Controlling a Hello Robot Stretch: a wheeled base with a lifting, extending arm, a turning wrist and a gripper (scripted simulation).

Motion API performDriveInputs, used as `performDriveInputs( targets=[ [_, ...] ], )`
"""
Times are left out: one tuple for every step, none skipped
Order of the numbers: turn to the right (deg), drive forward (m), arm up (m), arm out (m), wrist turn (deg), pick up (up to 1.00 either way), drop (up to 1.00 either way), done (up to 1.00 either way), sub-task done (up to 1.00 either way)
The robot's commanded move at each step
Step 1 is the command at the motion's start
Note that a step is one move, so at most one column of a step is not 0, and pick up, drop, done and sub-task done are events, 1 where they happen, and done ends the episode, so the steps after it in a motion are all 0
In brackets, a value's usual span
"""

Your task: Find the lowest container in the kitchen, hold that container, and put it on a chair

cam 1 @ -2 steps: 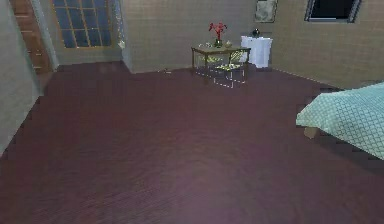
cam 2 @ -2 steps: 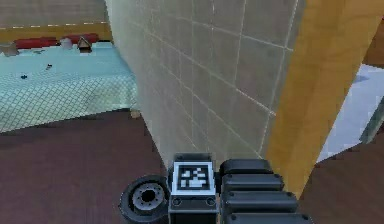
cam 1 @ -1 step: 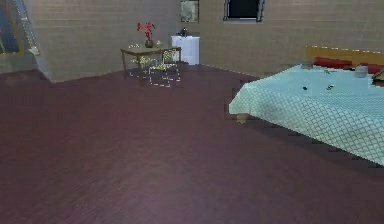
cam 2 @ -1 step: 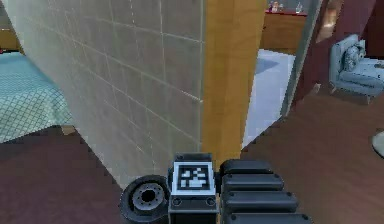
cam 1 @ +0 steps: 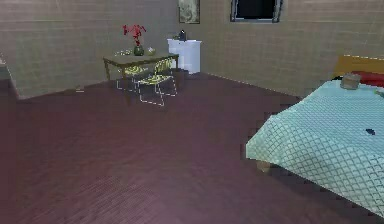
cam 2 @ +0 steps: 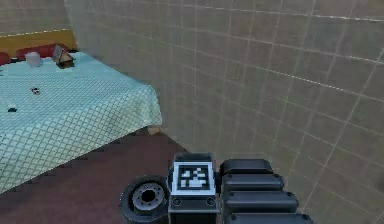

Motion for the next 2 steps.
performDriveInputs(
  targets=[
    [0.0, 1.00, 0.00, 0.00, 0.0, 0.00, 0.00, 0.00, 0.00],
    [0.0, 1.00, 0.00, 0.00, 0.0, 0.00, 0.00, 0.00, 0.00]
  ],
)
